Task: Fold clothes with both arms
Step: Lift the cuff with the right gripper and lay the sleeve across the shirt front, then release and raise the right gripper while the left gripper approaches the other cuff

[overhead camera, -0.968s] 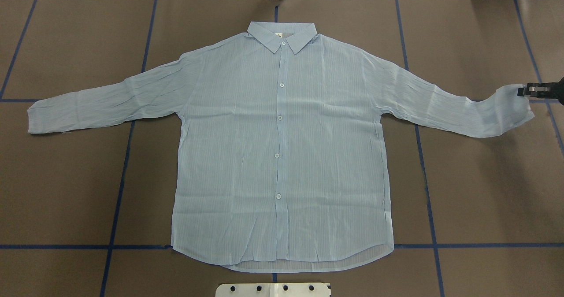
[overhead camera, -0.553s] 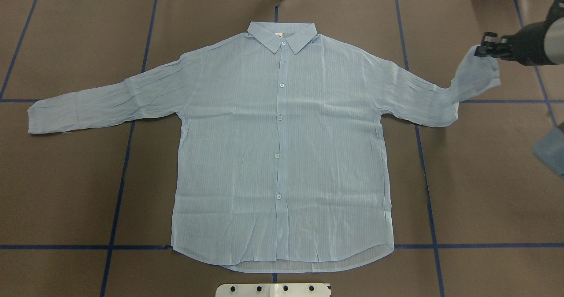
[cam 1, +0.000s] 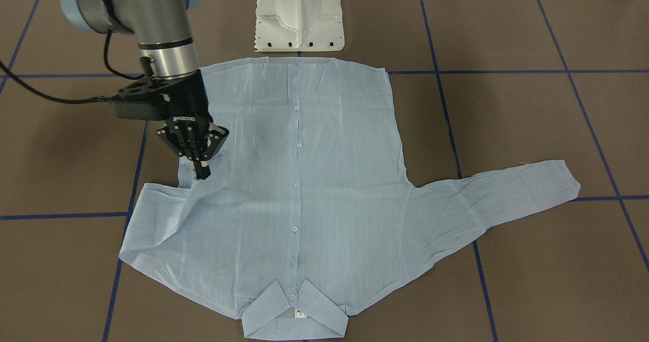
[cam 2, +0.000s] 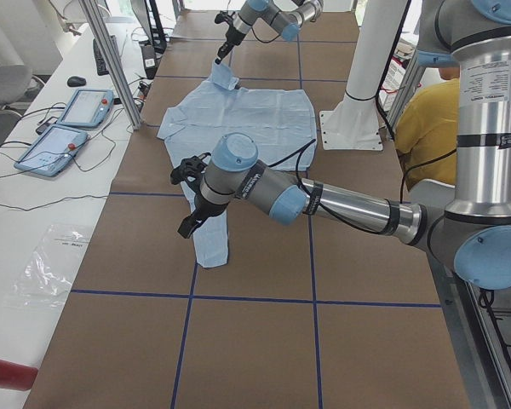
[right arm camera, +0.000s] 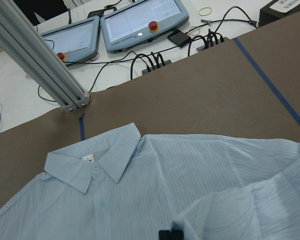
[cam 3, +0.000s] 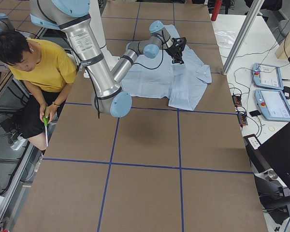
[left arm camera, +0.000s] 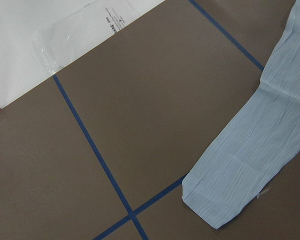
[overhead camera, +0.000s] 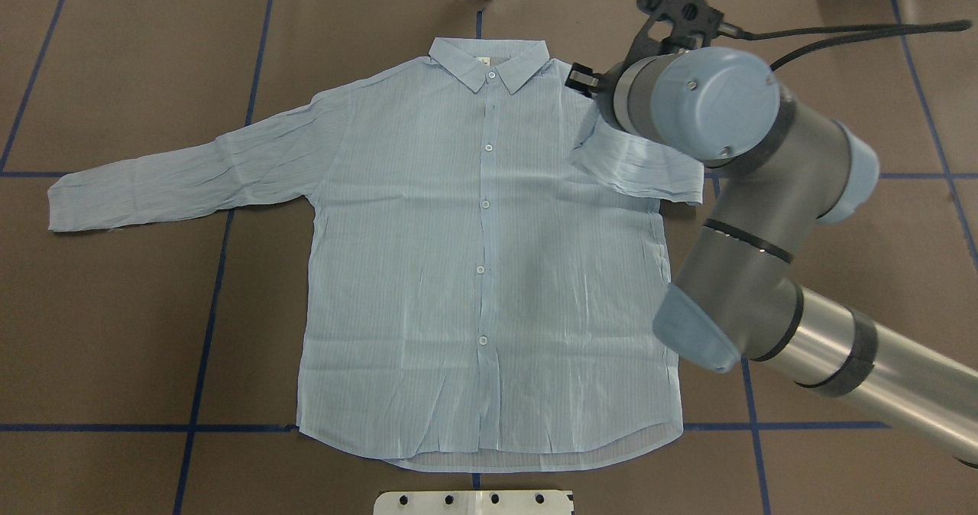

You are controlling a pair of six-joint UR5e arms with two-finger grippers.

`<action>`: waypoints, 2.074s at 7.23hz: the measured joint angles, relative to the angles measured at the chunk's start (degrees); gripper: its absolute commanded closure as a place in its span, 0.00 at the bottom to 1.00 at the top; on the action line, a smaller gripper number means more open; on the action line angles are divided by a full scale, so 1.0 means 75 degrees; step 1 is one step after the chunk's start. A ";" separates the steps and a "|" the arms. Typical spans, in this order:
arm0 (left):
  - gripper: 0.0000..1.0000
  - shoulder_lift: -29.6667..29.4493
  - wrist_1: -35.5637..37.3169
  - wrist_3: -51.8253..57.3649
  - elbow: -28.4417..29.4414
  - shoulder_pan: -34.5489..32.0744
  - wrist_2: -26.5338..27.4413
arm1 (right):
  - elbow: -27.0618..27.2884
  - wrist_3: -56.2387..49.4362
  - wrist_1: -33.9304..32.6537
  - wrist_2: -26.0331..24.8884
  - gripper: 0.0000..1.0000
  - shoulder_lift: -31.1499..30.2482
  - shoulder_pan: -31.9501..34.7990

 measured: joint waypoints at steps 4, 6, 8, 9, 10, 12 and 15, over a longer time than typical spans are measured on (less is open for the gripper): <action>0.00 -0.0005 0.0000 -0.0004 0.0004 0.0000 0.0000 | -0.3709 0.0078 0.2805 -0.1718 1.00 0.2280 -0.1326; 0.00 -0.0001 0.0000 -0.0012 0.0011 0.0000 0.0000 | -0.4453 0.0081 0.2946 -0.1822 0.00 0.2824 -0.1612; 0.00 0.0000 0.0000 -0.0013 0.0020 0.0000 0.0000 | -0.4806 0.0123 0.2775 -0.1748 0.00 0.3212 -0.1676; 0.00 0.0000 0.0000 -0.0013 0.0042 0.0000 0.0000 | -0.4842 0.0133 0.2266 -0.1612 0.00 0.3475 -0.1657; 0.00 -0.0011 0.0000 -0.0022 0.0073 0.0000 0.0000 | -0.4830 0.0134 0.1620 -0.1397 0.00 0.3725 -0.1559; 0.00 -0.0069 -0.0109 -0.0053 0.0077 0.0004 0.0000 | -0.4559 -0.0018 0.0615 -0.0062 0.00 0.3837 -0.0731; 0.00 -0.0032 -0.0657 -0.0295 0.0285 0.0123 -0.0005 | -0.3126 -0.2075 -0.0332 0.3066 0.00 0.2340 0.1537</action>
